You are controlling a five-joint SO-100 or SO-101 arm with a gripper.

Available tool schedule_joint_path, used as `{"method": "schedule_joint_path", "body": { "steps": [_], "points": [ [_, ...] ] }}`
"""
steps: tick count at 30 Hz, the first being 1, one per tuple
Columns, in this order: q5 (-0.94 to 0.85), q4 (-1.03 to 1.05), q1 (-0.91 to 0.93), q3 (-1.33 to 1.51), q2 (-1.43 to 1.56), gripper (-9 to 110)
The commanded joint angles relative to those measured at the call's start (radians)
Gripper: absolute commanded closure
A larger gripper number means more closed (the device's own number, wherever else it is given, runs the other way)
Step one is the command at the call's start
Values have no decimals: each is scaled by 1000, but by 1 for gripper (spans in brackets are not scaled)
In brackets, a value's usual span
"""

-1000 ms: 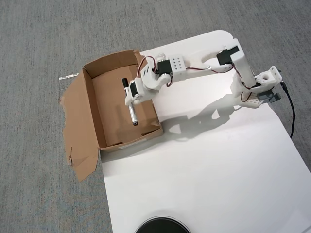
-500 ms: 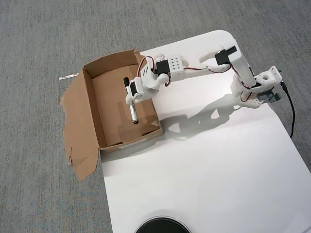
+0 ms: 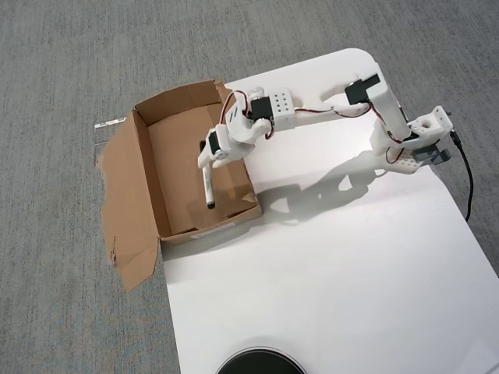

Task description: Grasp a pen and put it in the box.

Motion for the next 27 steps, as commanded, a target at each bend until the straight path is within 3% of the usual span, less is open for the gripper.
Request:
{"method": "schedule_joint_path", "body": {
  "steps": [1,27],
  "points": [
    [7,2,-1,-19,14,86],
    [12,61,-2,-16,270,87]
  ]
}}
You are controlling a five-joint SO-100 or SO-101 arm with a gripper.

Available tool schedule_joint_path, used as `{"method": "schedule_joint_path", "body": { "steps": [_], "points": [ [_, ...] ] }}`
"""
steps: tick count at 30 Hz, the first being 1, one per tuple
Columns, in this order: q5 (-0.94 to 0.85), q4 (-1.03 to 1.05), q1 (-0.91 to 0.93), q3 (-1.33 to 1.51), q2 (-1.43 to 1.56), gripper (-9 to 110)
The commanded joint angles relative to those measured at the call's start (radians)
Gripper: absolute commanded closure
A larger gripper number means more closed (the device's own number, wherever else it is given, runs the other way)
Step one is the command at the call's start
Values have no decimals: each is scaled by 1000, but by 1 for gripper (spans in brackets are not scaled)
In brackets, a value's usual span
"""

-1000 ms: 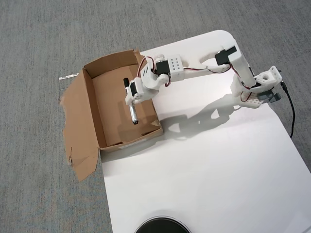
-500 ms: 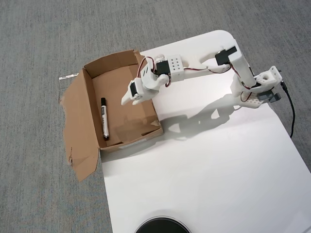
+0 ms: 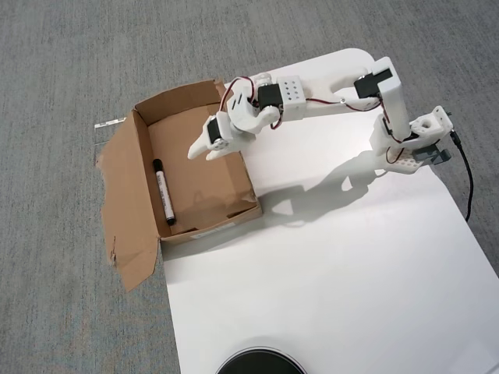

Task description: Grasp a pen and put it in the box.

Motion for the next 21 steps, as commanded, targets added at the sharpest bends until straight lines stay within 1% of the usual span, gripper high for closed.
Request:
{"method": "schedule_joint_path", "body": {
  "steps": [1,6,11,14,21],
  "points": [
    [5,71,-1,-15,164,87],
    [22,186,2,-15,247,87],
    [159,252,5,-13,356,87],
    [203,284,2,-15,399,87],
    [217,353,4,-13,497,87]
  ]
}}
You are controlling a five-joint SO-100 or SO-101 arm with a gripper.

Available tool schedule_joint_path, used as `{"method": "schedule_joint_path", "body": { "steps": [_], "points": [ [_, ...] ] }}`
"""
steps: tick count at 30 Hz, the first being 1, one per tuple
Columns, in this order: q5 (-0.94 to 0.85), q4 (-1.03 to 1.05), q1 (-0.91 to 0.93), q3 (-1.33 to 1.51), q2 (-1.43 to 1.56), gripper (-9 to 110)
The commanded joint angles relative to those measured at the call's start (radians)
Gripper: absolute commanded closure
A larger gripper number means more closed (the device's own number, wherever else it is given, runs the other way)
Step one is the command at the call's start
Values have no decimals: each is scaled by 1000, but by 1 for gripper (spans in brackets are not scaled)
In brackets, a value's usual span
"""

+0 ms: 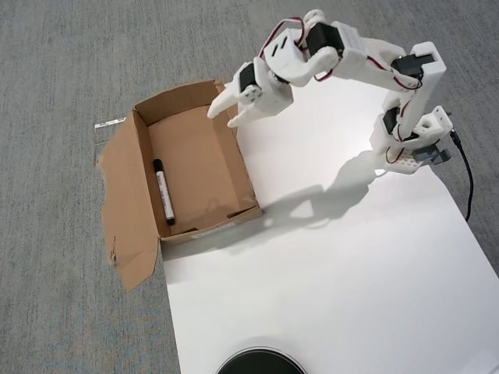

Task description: Grasp a pen and put it in the box.

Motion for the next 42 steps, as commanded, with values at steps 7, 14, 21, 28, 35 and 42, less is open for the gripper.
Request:
{"method": "schedule_joint_path", "body": {
  "steps": [7,14,21,28,35,42],
  "points": [
    [7,181,-4,-13,238,87],
    [-1,299,-4,-13,351,87],
    [-4,344,-4,-12,443,87],
    [-4,410,-10,90,549,87],
    [-4,397,-15,311,769,87],
    [-4,391,-16,565,965,87]
  ]
}}
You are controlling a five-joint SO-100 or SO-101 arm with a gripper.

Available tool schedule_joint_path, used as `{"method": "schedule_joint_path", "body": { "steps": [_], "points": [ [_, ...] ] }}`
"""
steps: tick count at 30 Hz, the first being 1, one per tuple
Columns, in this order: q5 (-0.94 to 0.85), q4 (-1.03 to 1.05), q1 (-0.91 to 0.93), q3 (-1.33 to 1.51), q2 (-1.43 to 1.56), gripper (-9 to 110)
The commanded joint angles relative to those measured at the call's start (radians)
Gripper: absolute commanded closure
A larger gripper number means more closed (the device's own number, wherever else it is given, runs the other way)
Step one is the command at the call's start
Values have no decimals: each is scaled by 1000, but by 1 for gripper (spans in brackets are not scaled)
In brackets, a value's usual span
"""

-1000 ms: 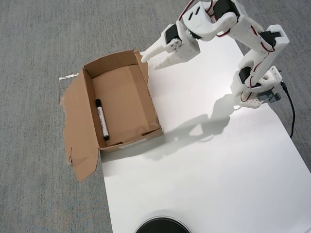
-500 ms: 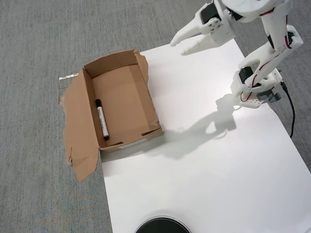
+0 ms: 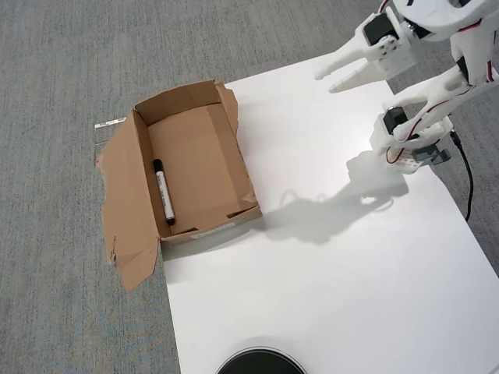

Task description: Grasp a pen and put it in the box.

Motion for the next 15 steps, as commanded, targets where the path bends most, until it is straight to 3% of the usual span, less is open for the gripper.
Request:
{"method": "schedule_joint_path", "body": {
  "steps": [1,15],
  "points": [
    [-7,-14,-4,134,106,87],
    [-10,-31,-5,456,383,87]
  ]
}}
